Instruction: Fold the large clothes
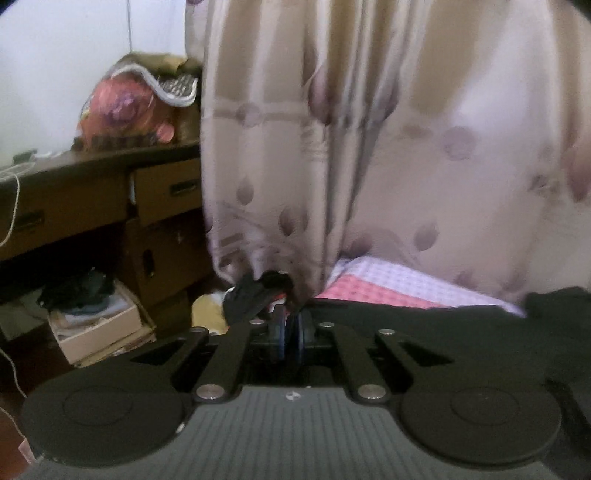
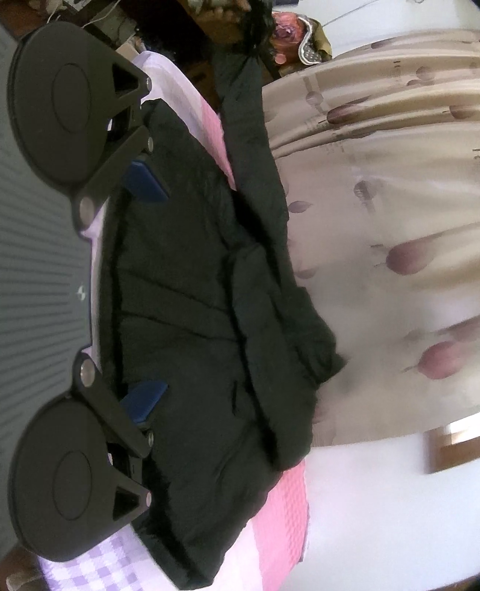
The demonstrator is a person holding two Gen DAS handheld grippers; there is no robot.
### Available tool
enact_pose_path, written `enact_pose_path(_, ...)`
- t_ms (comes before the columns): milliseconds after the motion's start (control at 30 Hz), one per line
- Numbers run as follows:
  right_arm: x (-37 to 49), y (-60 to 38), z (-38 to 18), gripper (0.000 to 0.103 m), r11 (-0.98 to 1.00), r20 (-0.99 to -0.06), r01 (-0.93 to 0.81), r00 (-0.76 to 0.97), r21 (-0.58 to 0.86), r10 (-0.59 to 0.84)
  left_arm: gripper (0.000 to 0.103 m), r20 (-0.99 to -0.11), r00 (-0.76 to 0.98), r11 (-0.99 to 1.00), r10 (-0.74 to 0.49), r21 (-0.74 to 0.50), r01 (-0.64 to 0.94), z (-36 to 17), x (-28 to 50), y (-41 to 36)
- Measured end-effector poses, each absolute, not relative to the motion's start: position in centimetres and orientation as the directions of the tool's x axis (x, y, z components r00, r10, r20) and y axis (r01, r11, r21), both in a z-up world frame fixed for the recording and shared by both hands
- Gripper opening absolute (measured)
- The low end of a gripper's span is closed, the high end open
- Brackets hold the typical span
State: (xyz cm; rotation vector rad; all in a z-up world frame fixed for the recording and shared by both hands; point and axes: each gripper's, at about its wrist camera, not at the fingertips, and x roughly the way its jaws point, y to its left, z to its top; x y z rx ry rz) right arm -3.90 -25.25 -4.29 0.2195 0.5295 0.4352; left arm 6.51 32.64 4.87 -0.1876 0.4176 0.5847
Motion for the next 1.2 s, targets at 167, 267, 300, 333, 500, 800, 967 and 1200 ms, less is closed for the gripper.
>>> enact_pose_path(167, -2.6, -23.8, -3.4, 0.103, 0.882, -0.437, -0.396, 0.767, 0.254, 0.47, 0.01, -0.43, 0.683, 0.75, 0.59, -0.021, -0.661, 2.6, 10.6, 35.0)
enact_pose_path(267, -0.8, -22.5, -2.9, 0.103, 0.873, -0.426, -0.445, 0.763, 0.199, 0.486, 0.011, -0.433, 0.634, 0.696, 0.641, -0.021, -0.718, 1.7, 12.3, 36.9)
enact_pose_path(300, 0.1, -21.9, -2.7, 0.103, 0.872, -0.424, -0.457, 0.764, 0.178, 0.487, 0.01, -0.438, 0.6, 0.663, 0.669, -0.013, -0.749, 1.3, 13.0, 37.7)
enact_pose_path(333, 1.1, -21.4, -2.6, 0.103, 0.87, -0.425, -0.466, 0.763, 0.16, 0.487, 0.003, -0.432, 0.565, 0.625, 0.703, -0.004, -0.78, 1.1, 13.2, 38.2)
enact_pose_path(500, 6.7, -16.3, -3.1, 0.103, 0.847, -0.443, -0.531, 0.76, -0.001, 0.476, 0.002, -0.398, 0.56, 0.61, 0.727, -0.001, -0.793, 0.1, 14.2, 39.5)
enact_pose_path(800, 15.1, -7.7, -7.9, 0.103, 0.732, -0.493, -0.561, 0.796, -0.387, 0.35, 0.075, -0.301, 0.838, 0.861, 0.456, -0.089, -0.5, 0.0, 7.4, 29.4)
enact_pose_path(967, 19.2, -8.7, -8.7, 0.026, 0.754, -0.531, -0.548, 0.786, -0.361, 0.317, 0.092, -0.268, 0.913, 0.949, 0.309, 0.021, -0.315, -2.1, 4.4, 20.6)
enact_pose_path(1200, 22.1, -24.0, -2.2, 0.018, 0.919, -0.343, -0.253, 0.928, -0.304, 0.142, 0.095, -0.351, 0.913, 0.977, 0.207, 0.024, -0.212, -4.2, 3.4, 16.2)
